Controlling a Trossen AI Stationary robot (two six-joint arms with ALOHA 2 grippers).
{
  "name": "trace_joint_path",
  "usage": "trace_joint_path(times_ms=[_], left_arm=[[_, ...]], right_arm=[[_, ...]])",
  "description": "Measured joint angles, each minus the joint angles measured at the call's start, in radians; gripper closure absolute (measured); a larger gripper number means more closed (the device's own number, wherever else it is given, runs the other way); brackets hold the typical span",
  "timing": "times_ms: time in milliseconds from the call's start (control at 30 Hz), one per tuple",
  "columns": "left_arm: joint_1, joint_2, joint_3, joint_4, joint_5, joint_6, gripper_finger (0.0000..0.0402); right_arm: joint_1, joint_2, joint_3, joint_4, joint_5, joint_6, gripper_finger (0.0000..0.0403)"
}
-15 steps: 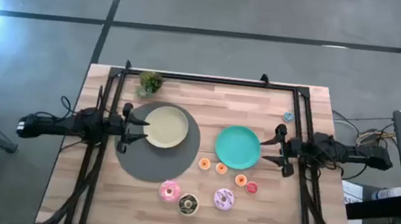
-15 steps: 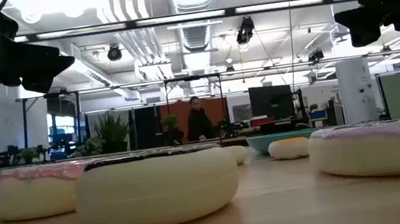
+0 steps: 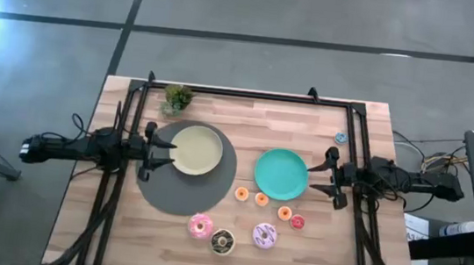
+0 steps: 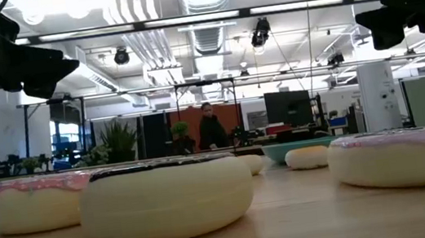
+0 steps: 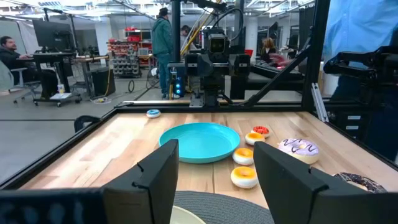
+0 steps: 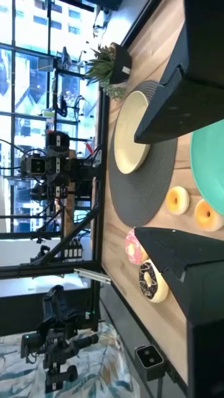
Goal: Pick & Place donuts
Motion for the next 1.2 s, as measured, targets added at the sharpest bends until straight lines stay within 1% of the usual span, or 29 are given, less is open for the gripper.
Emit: trace_joint_path(times_ms=[800,900,967,1000,1033,1167,1200], left_arm=[[0.000,0.000,0.000,0.000,0.000,0.000,0.0218],[0.000,0.000,0.000,0.000,0.000,0.000,0.0218],[0.000,0.000,0.000,0.000,0.000,0.000,0.0218],[0.000,0.000,0.000,0.000,0.000,0.000,0.0218],[0.000,0.000,0.000,0.000,0.000,0.000,0.0218],[0.000,0.000,0.000,0.000,0.000,0.000,0.0218],[0.000,0.000,0.000,0.000,0.000,0.000,0.0218]], right_arm=[[0.000,0.000,0.000,0.000,0.000,0.001,0.0179],[0.000,0.000,0.000,0.020,0.000,0.037,0.0179],[0.000,-0.001,0.000,0.040,0.010,0.188,0.0179],[0.000,0.001,0.000,0.066,0.049,0.303,0.0179],[0.000,0.005,0.000,0.088,0.110,0.430,0.0179],[0.000,0.018,0.000,0.131,0.425,0.897,0.0179],[0.000,0.016,-0.001,0.135,0.476,1.004,0.0179]])
